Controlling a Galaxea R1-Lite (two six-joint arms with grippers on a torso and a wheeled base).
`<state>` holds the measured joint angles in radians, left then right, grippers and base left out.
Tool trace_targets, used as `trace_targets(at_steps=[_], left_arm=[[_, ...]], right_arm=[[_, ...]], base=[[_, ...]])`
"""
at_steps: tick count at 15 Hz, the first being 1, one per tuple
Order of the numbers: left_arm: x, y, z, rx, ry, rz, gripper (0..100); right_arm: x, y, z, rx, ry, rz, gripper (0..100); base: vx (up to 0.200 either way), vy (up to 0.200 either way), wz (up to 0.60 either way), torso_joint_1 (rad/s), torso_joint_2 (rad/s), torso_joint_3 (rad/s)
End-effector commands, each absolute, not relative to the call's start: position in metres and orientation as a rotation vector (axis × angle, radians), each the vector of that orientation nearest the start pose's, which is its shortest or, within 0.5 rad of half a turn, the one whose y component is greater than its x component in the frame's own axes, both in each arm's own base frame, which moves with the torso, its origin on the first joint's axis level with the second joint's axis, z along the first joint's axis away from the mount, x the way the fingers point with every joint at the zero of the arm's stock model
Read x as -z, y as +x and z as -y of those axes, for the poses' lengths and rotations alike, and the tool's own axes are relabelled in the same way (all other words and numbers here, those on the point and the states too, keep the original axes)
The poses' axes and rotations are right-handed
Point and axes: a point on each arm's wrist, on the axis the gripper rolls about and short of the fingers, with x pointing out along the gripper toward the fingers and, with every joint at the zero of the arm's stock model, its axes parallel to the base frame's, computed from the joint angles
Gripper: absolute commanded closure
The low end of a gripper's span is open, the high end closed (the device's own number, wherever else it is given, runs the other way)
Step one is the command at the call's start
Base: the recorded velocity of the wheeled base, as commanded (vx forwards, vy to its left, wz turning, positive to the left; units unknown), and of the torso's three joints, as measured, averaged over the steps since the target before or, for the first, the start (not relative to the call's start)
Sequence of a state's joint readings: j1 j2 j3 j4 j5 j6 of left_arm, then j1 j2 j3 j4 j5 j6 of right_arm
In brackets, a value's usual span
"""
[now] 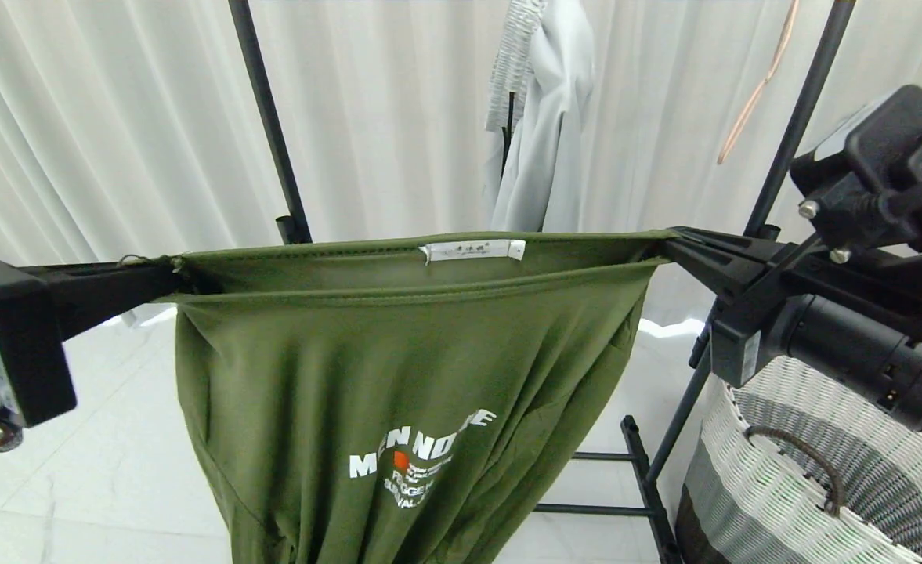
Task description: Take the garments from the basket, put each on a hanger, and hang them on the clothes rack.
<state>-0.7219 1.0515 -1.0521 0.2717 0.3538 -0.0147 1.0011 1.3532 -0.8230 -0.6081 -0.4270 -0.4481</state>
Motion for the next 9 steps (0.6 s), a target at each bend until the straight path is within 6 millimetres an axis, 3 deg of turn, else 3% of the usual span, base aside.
trace_targets(at_steps=[1, 6, 8, 9], left_arm=[[-0.313, 0.091, 0.068, 0.359, 0.167, -0.195, 100], [-0.317, 0.096, 0.094, 0.463, 0.191, -0.101, 100], [-0.315, 0.105, 0.112, 0.481, 0.199, -0.104, 100], [-0.316, 0.111, 0.120, 0.485, 0.202, -0.093, 100]], right_arm=[[-0.283, 0.132, -0.168, -0.490, -0.372, 0.196, 100], [-0.273, 0.119, -0.135, -0.450, -0.405, 0.152, 100], [-0.281, 0.116, -0.131, -0.452, -0.405, 0.157, 100], [-0.295, 0.116, -0.132, -0.451, -0.407, 0.186, 100]], base=[[0.000, 0.000, 0.00, 0.000, 0.00, 0.000], [0.000, 0.000, 0.00, 0.000, 0.00, 0.000], [0.000, 0.000, 0.00, 0.000, 0.00, 0.000], [0.000, 0.000, 0.00, 0.000, 0.00, 0.000]])
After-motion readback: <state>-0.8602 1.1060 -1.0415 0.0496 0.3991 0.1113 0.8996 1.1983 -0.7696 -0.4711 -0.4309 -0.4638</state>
